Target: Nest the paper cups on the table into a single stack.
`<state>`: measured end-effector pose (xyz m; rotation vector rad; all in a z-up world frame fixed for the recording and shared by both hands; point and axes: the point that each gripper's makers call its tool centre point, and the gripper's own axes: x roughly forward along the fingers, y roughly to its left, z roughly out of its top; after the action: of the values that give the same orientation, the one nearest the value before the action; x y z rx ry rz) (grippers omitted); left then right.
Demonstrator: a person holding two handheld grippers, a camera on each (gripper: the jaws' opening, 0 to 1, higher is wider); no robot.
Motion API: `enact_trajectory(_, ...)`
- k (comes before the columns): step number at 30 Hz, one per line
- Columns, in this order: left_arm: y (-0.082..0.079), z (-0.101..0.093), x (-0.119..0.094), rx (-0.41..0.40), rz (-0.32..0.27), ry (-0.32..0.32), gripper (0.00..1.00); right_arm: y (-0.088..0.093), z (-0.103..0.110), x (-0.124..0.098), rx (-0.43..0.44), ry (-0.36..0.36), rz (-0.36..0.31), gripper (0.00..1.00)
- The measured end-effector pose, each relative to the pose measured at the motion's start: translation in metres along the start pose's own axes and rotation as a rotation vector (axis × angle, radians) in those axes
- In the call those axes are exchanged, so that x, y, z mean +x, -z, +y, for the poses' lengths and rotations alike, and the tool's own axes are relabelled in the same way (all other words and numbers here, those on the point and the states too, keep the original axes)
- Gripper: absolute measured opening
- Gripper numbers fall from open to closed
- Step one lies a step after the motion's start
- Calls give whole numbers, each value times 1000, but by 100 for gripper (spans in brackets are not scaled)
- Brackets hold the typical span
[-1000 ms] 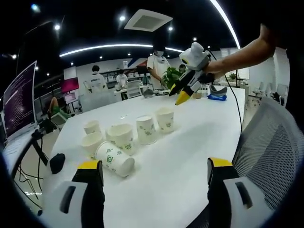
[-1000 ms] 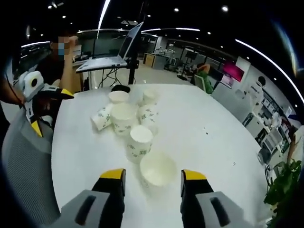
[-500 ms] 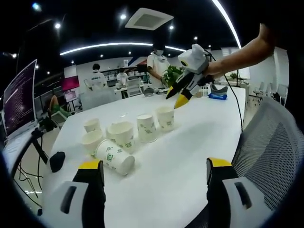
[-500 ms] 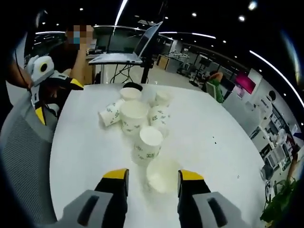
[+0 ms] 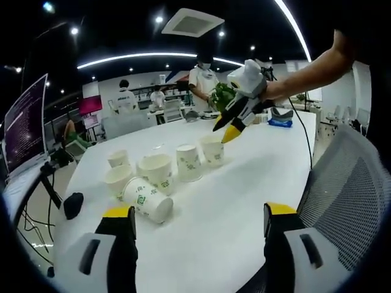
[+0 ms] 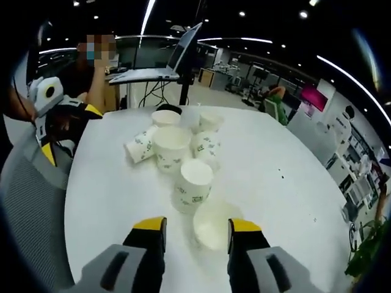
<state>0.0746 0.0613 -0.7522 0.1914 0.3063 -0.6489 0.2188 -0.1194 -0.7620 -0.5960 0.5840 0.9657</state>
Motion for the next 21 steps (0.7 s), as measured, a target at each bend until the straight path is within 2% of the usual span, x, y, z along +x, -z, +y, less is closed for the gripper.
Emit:
enact_trajectory(5, 0, 0, 0, -4, 0, -3, 84, 1, 2, 2, 10, -6, -4, 30)
enact_trajectory(15, 0, 1, 0, -9, 0, -4, 83, 4, 0, 10, -10, 12, -8, 30)
enact_trajectory(21, -1, 0, -1, -8, -3, -5, 83, 6, 0, 15, -9, 2, -3, 25)
